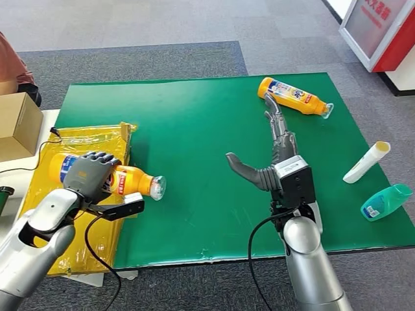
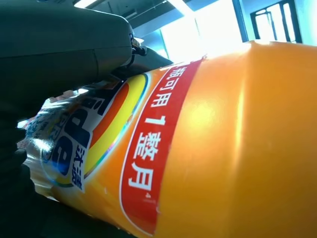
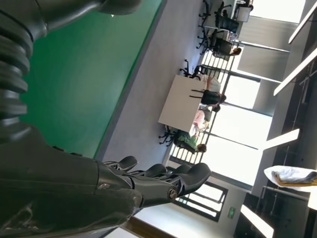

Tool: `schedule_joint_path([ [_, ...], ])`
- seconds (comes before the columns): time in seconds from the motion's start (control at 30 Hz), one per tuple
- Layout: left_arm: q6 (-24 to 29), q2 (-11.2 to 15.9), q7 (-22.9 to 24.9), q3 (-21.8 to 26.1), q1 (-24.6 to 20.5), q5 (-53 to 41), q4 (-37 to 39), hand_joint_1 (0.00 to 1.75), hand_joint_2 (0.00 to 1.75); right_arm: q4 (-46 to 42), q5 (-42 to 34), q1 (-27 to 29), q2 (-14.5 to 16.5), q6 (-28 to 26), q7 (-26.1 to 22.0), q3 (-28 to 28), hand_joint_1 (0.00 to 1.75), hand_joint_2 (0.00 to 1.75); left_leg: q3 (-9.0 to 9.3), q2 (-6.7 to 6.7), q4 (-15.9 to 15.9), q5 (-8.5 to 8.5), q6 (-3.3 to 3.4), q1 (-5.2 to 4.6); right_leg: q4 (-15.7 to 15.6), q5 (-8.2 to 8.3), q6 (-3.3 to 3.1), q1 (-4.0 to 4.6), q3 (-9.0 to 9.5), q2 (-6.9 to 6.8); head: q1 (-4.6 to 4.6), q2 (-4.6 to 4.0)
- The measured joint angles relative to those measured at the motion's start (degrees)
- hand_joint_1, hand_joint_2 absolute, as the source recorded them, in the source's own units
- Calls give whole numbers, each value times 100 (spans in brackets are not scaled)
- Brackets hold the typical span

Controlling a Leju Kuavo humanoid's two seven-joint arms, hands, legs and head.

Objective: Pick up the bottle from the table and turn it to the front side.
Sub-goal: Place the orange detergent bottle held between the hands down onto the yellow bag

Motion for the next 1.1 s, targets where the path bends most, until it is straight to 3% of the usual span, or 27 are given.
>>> schedule_joint_path([
  [0.3, 149, 223, 419, -137, 794, -331, -469, 175, 175, -259, 173, 328, -37, -73, 28, -58, 0, 175, -1, 0, 0, -5, 0, 0, 0, -4, 0, 0, -1, 0, 1, 0],
  [0.73, 166, 268, 459, -91, 1175, -445, -728, 175, 175, -370, 258, 436, -50, -79, 70, -136, 0, 175, -2, 0, 0, -4, 0, 0, 0, -3, 0, 0, 0, -1, 1, 0],
  [1.1, 366, -106, 561, 300, 1161, -137, 150, 175, 175, -263, 210, 276, -50, -11, 154, -137, 0, 175, -2, 0, 0, -2, 0, 0, 0, -2, 0, 0, 1, -1, -1, 0],
])
